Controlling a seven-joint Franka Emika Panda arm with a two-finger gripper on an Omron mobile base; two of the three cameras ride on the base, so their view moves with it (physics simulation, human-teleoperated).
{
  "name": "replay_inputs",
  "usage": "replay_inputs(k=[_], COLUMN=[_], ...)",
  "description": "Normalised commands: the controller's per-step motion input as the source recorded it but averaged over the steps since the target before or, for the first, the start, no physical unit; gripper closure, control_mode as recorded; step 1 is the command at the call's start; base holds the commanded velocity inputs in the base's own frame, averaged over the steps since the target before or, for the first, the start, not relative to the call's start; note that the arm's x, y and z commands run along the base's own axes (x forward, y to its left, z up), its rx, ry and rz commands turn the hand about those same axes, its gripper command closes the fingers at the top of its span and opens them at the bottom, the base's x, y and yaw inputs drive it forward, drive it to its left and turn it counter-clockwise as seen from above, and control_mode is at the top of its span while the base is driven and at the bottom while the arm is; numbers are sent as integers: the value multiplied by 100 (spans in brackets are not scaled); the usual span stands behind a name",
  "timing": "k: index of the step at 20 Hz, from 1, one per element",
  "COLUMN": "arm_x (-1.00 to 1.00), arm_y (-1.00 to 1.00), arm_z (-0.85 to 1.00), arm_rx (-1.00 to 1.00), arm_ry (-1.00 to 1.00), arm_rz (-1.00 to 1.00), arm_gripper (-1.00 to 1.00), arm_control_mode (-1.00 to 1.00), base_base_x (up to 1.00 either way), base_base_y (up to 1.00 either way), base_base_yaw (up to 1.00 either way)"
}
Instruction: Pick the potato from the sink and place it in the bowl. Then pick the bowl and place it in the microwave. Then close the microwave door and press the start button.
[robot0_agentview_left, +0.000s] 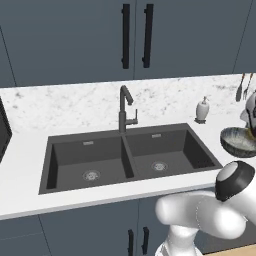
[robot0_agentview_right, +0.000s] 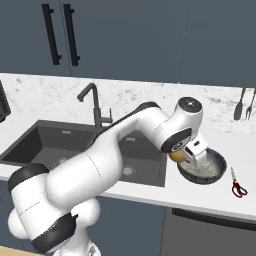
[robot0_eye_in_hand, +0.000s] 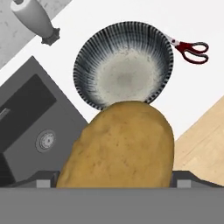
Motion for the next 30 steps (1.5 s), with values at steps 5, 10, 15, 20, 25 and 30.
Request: replay_inputs(k=[5,10,15,20,25,30], arm_x=[37,37,52,47,39,34], arm_y=[0,-3,-14,-31,-36,-42], arm_z=[-51,-30,-18,-17,-15,-17], arm_rx=[0,0,0,2,4,6], arm_ry=[0,4,12,13,7,4], arm_rz=[1,0,0,0,0,0], arm_gripper=[100,100,100,100,100,100], arm_control_mode=[-100,-100,-100,-100,-100,-100], base_base_x=[0,0,0,0,0,0], base_base_y=[0,0,0,0,0,0], base_base_yaw=[0,0,0,0,0,0])
